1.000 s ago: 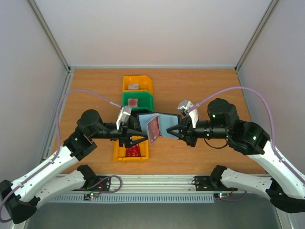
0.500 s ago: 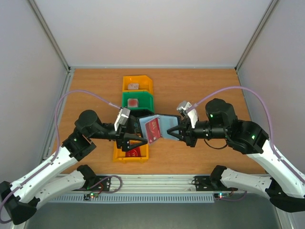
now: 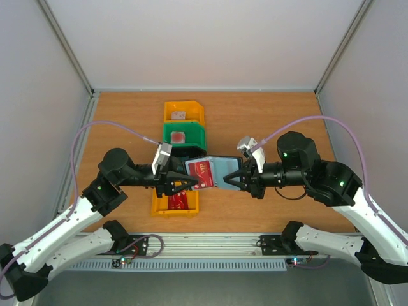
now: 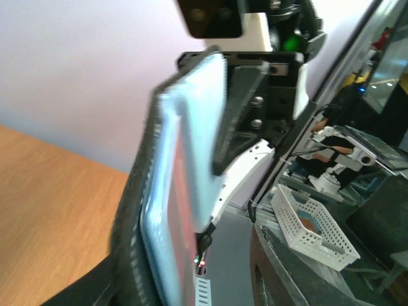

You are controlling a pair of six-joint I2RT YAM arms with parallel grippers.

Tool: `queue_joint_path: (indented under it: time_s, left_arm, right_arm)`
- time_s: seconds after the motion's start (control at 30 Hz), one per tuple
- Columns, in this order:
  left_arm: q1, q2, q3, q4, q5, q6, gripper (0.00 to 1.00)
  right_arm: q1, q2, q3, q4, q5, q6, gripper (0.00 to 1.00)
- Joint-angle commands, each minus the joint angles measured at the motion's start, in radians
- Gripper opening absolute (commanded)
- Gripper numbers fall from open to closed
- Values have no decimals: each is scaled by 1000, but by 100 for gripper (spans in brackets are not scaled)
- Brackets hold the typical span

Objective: Take the credit cards out of the card holder

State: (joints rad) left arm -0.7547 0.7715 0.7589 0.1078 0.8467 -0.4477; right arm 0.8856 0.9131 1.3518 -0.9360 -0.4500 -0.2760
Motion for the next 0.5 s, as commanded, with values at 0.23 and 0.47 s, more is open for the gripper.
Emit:
queue_joint_path:
  time_s: [0.23,0.47]
  left_arm:
    - [-6,-15,-3,-13,-22,-1,0]
    - [-5,3,-2,-221,-299,-144,0]
  right_arm:
    - [0,-8,22,1,-57,-44,16]
    - [-4,-123,106,-92,490,74,49]
